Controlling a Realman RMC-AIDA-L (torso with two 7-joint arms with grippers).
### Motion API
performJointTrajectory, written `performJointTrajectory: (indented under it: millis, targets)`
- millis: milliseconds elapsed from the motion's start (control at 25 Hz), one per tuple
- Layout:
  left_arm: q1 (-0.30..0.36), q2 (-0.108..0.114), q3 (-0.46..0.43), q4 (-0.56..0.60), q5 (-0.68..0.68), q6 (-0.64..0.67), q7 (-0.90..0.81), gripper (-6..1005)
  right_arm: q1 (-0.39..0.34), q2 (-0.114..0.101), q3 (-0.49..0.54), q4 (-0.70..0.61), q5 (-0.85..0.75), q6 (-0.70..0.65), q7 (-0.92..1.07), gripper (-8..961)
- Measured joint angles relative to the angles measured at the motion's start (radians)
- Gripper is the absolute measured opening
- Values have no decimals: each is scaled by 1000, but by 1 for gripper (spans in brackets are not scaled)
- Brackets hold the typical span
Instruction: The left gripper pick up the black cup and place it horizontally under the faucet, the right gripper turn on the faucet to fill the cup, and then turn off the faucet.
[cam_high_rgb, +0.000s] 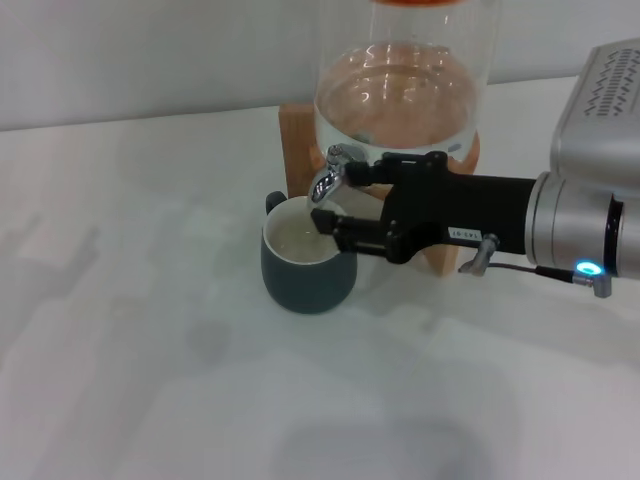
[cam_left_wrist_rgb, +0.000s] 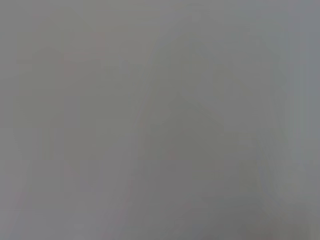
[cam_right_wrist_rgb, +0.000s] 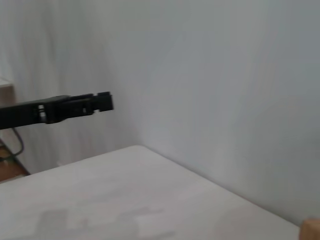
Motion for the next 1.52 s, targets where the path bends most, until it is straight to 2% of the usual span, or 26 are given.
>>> performJointTrajectory:
  millis: [440,880,1080,1320,1400,1440,1520]
  targets:
    - [0,0,0,0,0,1,0,846,3,-2,8,9,-2,-11,-1,679]
    - [0,0,0,-2,0,8,0,843,2,-1,86,-5,49,130,-13,678]
    - [0,0,-5,-6,0,9,0,842,-12,-1,195,4,90,215,-16,679]
    - [-1,0,-11,-20,0,9,0,841,-65,2,353,27,103,260,-16,678]
    - [-4,0,-12,-26,0,9,0,841,-80,2,442,59,114,272,-17,678]
    - [-8,0,-12,-30,0,9,0,840,-80,2,442,59,114,272,-17,678]
    - [-16,0,-13,-42,0,9,2,840,-80,2,520,110,128,282,-29,678]
